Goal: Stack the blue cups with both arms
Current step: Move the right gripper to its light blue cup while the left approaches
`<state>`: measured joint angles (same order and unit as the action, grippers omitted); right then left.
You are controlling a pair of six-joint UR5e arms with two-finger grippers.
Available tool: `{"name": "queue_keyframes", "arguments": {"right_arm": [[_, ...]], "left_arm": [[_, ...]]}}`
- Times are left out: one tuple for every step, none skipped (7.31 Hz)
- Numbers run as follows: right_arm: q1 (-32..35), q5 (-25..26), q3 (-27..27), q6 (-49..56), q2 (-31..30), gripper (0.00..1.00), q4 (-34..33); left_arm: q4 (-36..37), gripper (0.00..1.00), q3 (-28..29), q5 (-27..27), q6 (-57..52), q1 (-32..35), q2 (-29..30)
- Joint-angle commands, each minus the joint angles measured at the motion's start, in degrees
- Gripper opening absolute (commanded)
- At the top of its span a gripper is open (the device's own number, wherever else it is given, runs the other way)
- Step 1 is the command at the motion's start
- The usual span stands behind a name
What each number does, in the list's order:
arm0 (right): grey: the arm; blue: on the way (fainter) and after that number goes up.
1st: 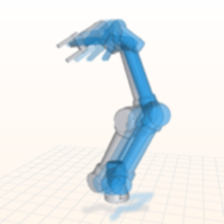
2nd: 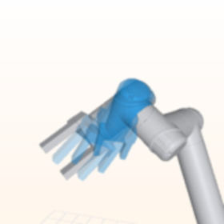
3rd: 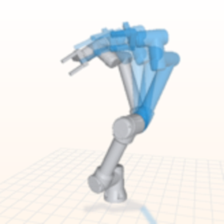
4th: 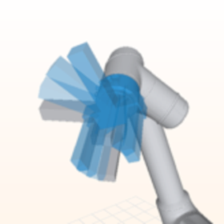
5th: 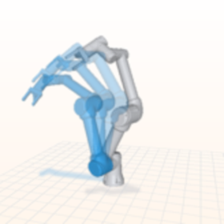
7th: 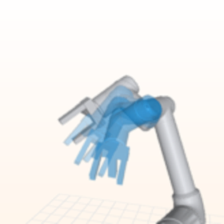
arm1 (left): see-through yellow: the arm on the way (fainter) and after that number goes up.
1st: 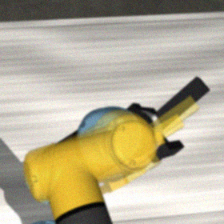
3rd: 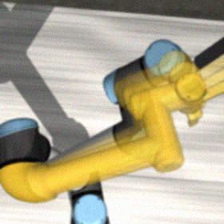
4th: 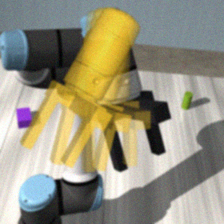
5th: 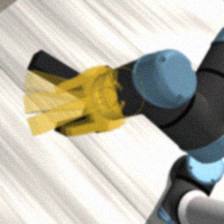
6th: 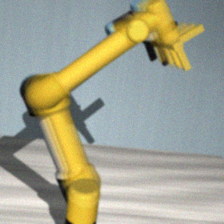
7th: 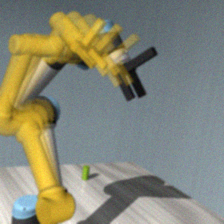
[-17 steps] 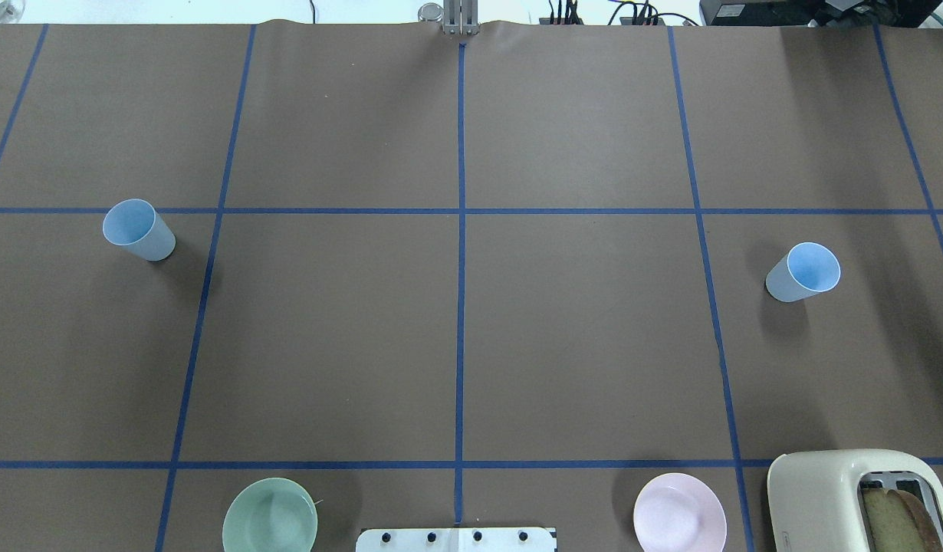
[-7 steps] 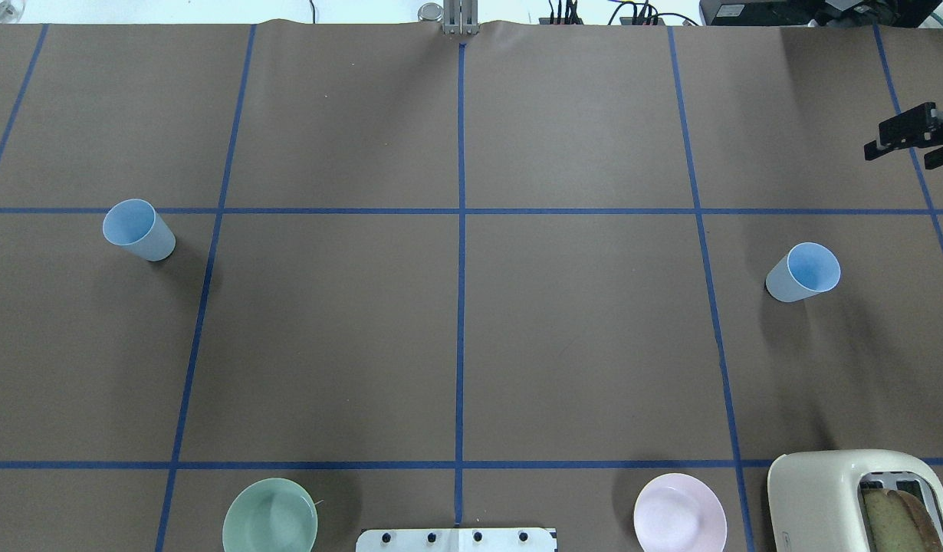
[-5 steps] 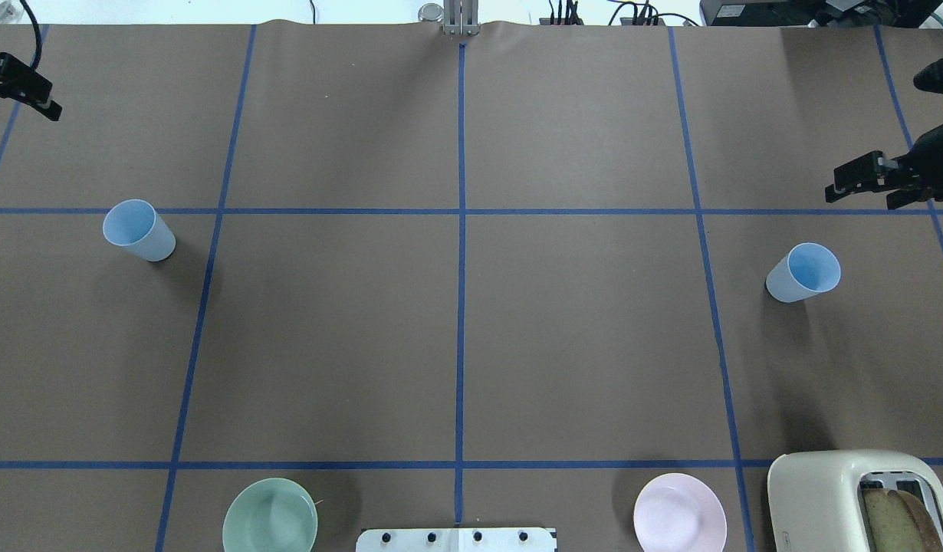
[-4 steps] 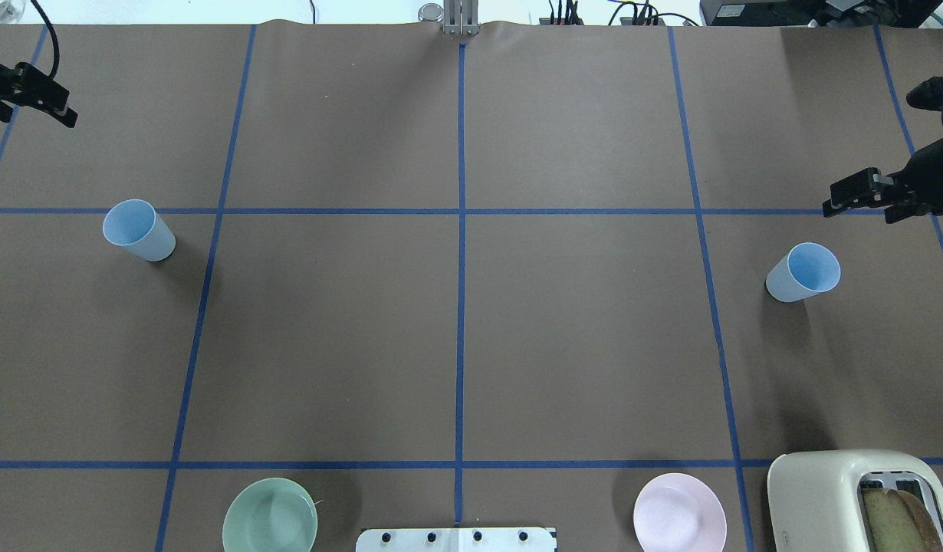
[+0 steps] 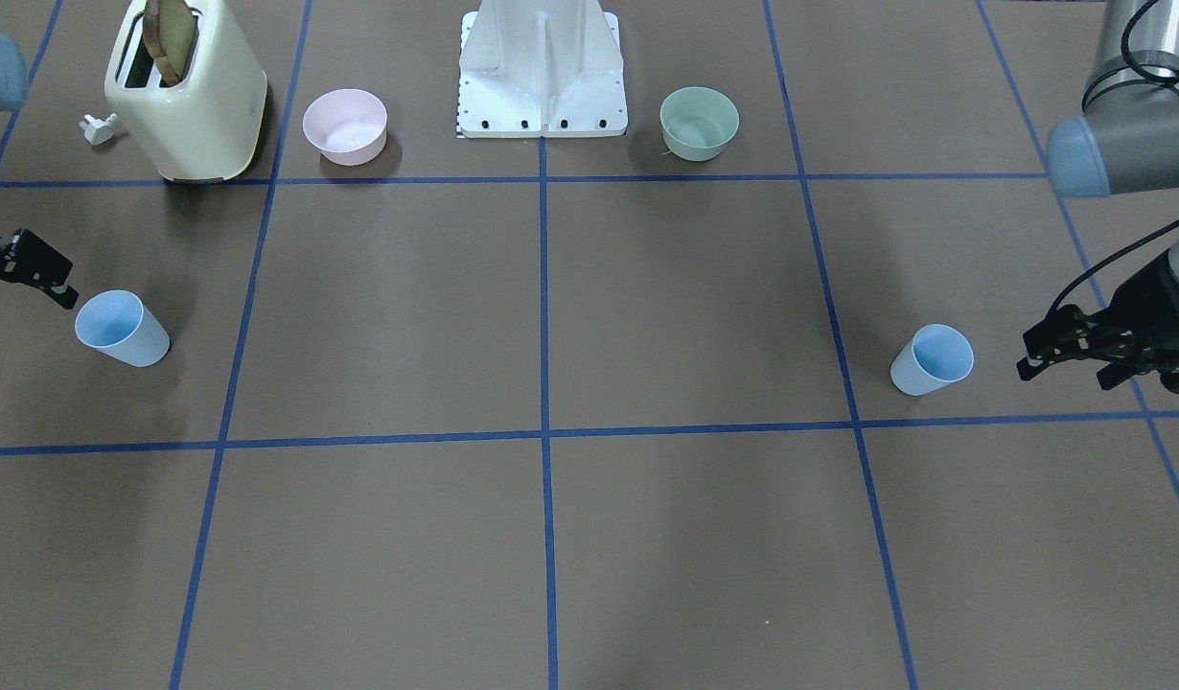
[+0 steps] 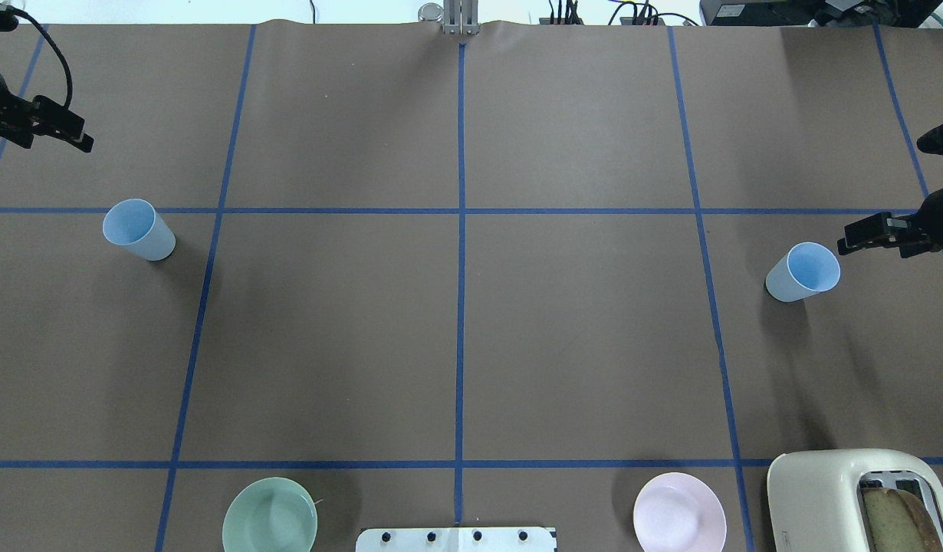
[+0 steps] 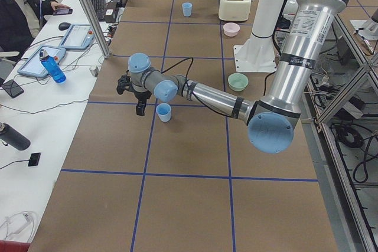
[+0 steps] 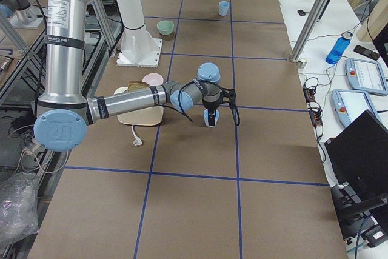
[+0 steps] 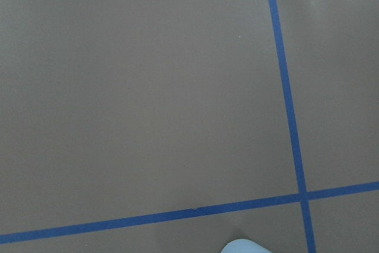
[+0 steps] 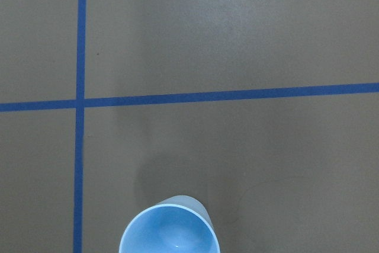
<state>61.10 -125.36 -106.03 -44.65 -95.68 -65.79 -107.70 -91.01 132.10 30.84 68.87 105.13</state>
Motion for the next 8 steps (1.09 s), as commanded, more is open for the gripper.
{"name": "queue_keyframes", "arguments": {"right_arm": [[-1.7,2.0,2.2,-0.1,1.3,1.0,0.5],[-2.2,2.0,3.3,-0.1,2.2,1.0,0.6],[-2.6,2.0,4.9,-0.2,3.4,1.0,0.6],[-2.9,2.1,5.8,-0.1,3.7,1.0,0.8],[-3.0,2.2,5.7,-0.2,3.6,1.0,0.8],[-3.4,2.2,5.7,-0.3,3.3,1.0,0.9],[-3.6,2.3,5.7,-0.8,2.9,1.0,2.9],[-3.6,2.2,5.7,-0.9,2.9,1.0,3.2]], "left_arm": [[-1.1,0.97,-0.5,-0.1,0.9,-0.2,-0.8],[-1.5,0.97,-0.6,0.0,1.1,-0.3,-1.0],[-2.4,0.97,-0.6,0.0,2.7,-0.8,-1.0],[-2.9,0.97,-0.6,-0.1,3.4,-0.9,-1.0],[-3.0,0.97,-0.6,-0.1,3.4,-1.0,-1.1],[-3.0,0.97,-0.5,-0.1,3.4,-1.0,-1.0],[-3.0,0.97,-0.2,-0.2,3.2,-1.6,-1.1],[-3.1,0.97,-0.1,-0.2,3.2,-2.4,-1.2]]}}
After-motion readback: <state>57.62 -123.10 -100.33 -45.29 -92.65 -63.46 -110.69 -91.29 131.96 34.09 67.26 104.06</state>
